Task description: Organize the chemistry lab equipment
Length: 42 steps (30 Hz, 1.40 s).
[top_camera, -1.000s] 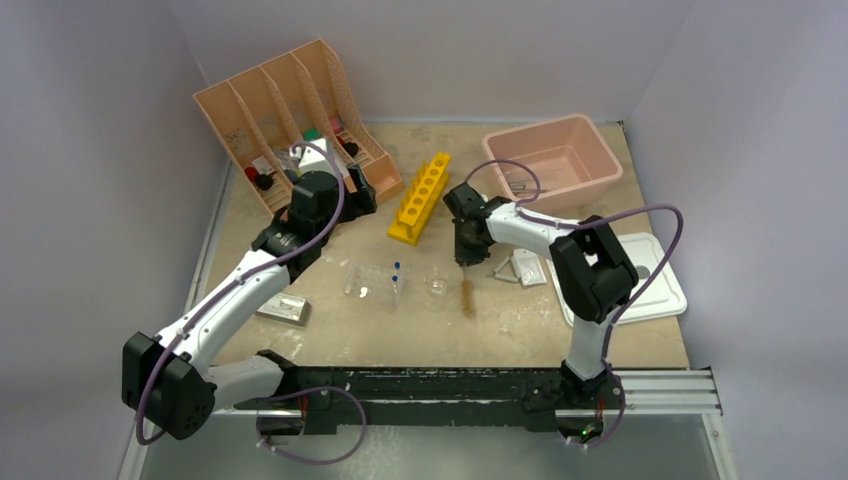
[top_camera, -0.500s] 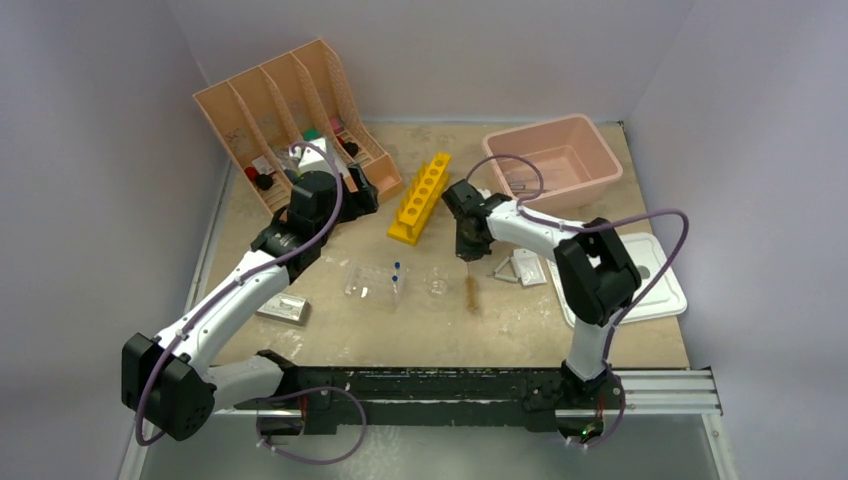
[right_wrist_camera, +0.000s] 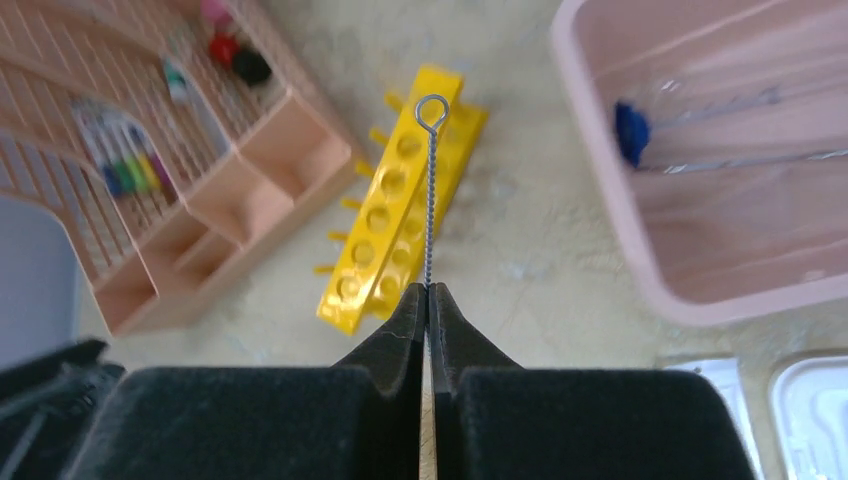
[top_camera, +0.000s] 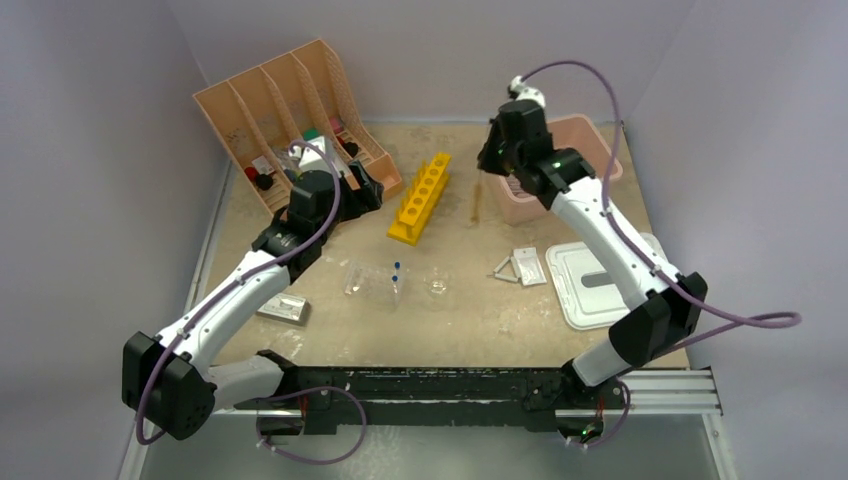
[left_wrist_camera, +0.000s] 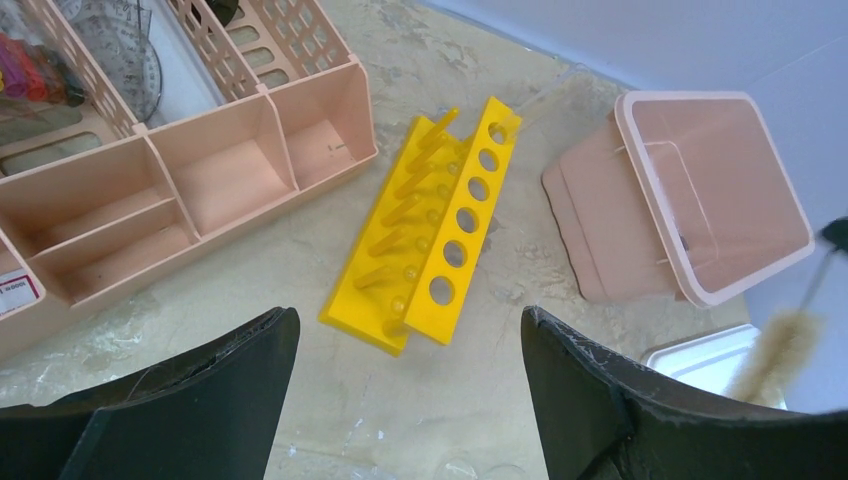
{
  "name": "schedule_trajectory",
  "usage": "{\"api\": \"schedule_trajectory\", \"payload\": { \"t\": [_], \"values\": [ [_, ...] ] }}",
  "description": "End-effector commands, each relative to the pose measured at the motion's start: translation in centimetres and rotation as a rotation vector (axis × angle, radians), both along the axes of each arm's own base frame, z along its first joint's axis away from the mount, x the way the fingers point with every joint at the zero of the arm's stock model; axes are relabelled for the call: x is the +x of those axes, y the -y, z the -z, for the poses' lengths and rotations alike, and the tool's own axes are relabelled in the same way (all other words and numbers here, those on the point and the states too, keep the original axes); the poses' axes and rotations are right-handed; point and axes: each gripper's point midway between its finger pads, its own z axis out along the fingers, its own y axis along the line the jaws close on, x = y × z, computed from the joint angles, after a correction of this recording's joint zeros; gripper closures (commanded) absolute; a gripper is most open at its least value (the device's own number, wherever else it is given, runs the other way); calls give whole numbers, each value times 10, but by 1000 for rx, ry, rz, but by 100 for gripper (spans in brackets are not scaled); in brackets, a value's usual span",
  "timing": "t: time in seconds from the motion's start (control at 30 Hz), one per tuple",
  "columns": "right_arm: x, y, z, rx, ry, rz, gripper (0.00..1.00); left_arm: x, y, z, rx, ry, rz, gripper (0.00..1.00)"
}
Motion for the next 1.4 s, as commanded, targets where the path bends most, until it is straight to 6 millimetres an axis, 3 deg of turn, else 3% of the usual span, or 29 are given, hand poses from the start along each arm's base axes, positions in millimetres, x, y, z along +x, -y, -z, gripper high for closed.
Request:
{"api": "schedule_trajectory", "payload": {
  "t": [0.0,0.2,0.33,0.47,0.6,0.83,1.2,1.37],
  "values": [
    [22,53,-61,34,137,139,100,3,-1,-10,-54,44,-14,20],
    [55,113,-79,-31,170,359,100,0,-2,-10,-63,49,-17,20],
    [73,154,-67,-8,118,530,100,-2,-6,-13,-39,48,-22,20],
    [88,185,-41,-11,69,664,100,-7,-17,-13,-17,48,-57,20],
    [102,197,-9,4,7,741,100,-12,-25,-15,4,63,-80,20],
    [119,199,32,48,-85,837,100,-12,-37,-17,66,72,-114,19],
    [85,225,98,22,-215,1136,100,-8,-39,-13,132,58,-105,19],
    [82,233,126,30,-281,1188,100,-4,-37,-9,148,44,-100,19]
  ]
}}
